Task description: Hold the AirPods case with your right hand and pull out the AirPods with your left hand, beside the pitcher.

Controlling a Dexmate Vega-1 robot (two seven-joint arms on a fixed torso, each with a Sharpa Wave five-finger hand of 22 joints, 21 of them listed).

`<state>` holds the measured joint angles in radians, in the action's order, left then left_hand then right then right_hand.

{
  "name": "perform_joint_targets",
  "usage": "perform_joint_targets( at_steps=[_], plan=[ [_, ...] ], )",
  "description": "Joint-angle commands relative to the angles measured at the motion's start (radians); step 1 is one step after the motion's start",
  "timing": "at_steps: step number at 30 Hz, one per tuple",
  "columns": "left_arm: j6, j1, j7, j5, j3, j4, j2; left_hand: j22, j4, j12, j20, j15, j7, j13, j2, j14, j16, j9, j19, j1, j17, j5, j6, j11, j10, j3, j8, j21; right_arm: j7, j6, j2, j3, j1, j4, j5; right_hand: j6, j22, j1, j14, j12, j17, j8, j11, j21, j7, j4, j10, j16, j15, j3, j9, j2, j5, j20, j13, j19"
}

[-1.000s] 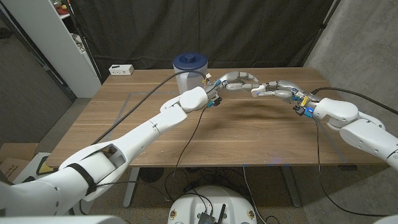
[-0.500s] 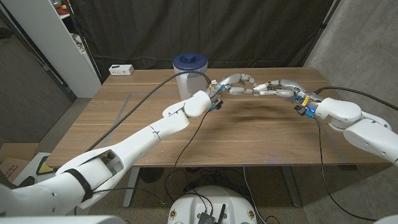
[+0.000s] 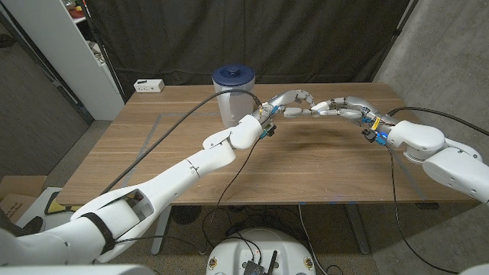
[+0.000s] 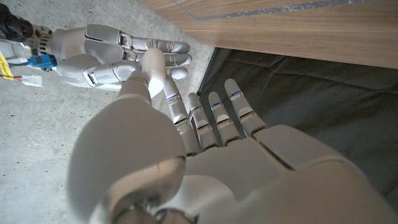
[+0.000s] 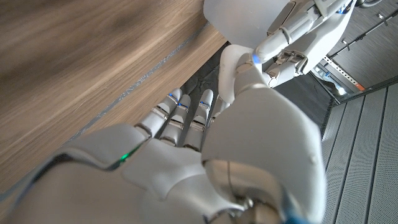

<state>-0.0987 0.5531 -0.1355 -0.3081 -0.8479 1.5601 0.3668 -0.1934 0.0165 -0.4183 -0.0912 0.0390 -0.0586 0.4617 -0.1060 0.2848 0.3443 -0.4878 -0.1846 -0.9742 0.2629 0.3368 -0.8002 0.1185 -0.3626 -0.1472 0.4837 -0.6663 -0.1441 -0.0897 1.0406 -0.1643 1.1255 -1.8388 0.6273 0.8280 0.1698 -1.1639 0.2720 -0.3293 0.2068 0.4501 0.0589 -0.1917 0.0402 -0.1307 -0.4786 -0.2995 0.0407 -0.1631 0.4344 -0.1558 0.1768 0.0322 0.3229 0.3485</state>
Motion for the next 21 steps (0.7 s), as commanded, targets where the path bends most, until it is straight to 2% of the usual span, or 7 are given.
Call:
perform_joint_targets(
  at_steps=[1,8,21],
  plan=[
    [-0.046,0.003,0.016,0.102,0.031,-0.056,-0.033,-0.006,-0.020,-0.006,0.000,0.067,0.003,0.008,-0.077,0.018,0.010,-0.029,-0.010,-0.013,0.010,-0.011,-0.048,-0.003,-0.017,-0.017,0.029,-0.008,-0.012,0.005,-0.018,-0.008,-0.019,0.018,-0.001,0.067,0.002,0.002,0.013,0.000,0.003,0.026,0.000,-0.005,-0.047,0.004,-0.006,-0.005,0.086,-0.006,0.104,-0.007,0.006,0.000,0.002,0.007],
    [-0.065,-0.005,0.067,0.205,0.051,-0.097,-0.051,-0.007,-0.051,-0.008,0.002,0.066,0.014,0.012,-0.093,0.023,0.013,-0.034,-0.013,0.009,0.015,-0.024,-0.070,-0.004,-0.024,-0.028,0.037,-0.013,-0.031,-0.002,-0.031,-0.023,-0.042,0.045,0.002,0.067,0.002,0.002,0.009,0.003,0.003,0.024,0.002,-0.004,-0.043,0.004,-0.004,-0.005,0.088,-0.007,0.104,-0.008,0.007,0.000,0.004,0.005],
    [-0.057,-0.018,0.127,0.314,0.061,-0.137,-0.062,-0.008,-0.107,-0.013,0.000,0.056,0.037,0.018,-0.079,0.033,0.015,-0.037,-0.010,0.062,0.020,-0.054,-0.115,-0.012,-0.048,-0.032,0.047,-0.018,-0.060,-0.045,-0.055,-0.022,-0.050,0.078,0.027,0.062,0.002,0.006,0.006,0.006,0.004,0.018,0.007,-0.002,-0.035,0.006,-0.001,-0.005,0.090,-0.007,0.106,-0.008,0.006,0.004,0.007,0.002]
  ],
)
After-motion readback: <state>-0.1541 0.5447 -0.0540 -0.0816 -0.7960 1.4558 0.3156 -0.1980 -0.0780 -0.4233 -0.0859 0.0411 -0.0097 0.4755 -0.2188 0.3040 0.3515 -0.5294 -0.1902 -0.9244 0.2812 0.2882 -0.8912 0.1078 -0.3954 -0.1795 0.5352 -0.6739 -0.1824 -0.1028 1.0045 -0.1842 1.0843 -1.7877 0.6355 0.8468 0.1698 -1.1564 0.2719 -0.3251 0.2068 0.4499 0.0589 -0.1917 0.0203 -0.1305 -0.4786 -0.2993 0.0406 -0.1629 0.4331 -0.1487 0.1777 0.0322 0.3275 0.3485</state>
